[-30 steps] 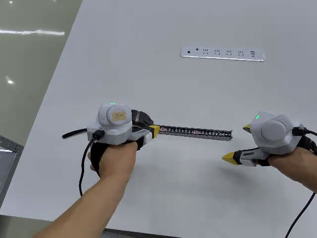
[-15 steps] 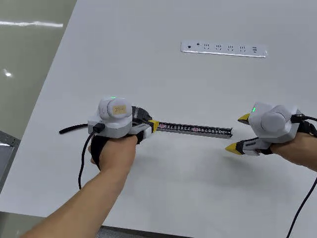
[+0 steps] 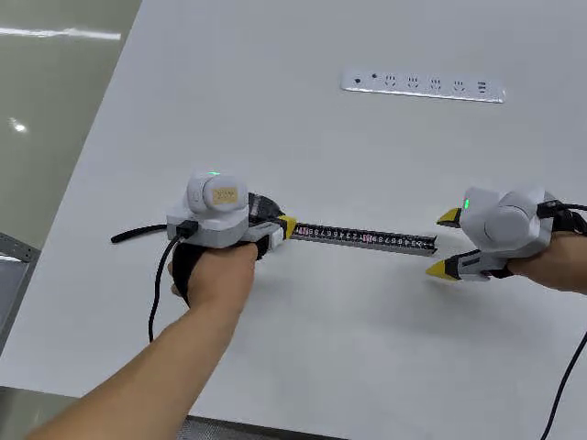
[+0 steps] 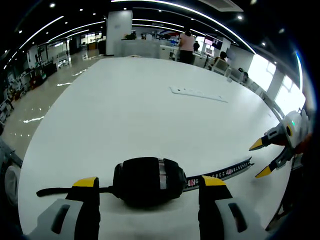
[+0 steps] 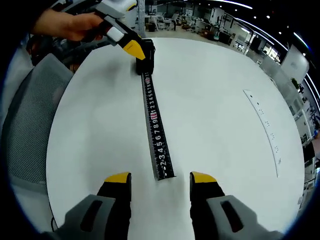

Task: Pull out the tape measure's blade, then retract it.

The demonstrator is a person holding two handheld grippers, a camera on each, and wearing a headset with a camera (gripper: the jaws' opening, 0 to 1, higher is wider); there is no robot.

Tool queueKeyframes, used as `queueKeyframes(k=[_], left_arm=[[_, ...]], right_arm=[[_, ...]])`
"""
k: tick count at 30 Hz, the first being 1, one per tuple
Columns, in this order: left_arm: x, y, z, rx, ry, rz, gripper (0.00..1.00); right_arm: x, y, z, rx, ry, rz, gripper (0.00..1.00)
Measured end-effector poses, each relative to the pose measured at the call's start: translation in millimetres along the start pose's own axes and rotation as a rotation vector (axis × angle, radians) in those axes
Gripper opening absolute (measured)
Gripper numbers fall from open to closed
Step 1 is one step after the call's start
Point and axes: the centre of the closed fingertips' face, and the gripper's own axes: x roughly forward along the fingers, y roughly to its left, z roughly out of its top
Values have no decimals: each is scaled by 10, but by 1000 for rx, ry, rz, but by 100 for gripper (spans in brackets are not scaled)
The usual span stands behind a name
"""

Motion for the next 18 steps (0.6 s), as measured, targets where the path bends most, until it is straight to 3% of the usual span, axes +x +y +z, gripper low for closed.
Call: queueKeyframes(k=[5, 18], left_arm=[[53, -8, -28, -4, 10, -1, 78], [101, 9, -12, -14, 13, 4, 75]], right_arm=[[39, -8, -41, -49, 22, 18, 45], [78, -51, -43, -93, 30, 51, 38]])
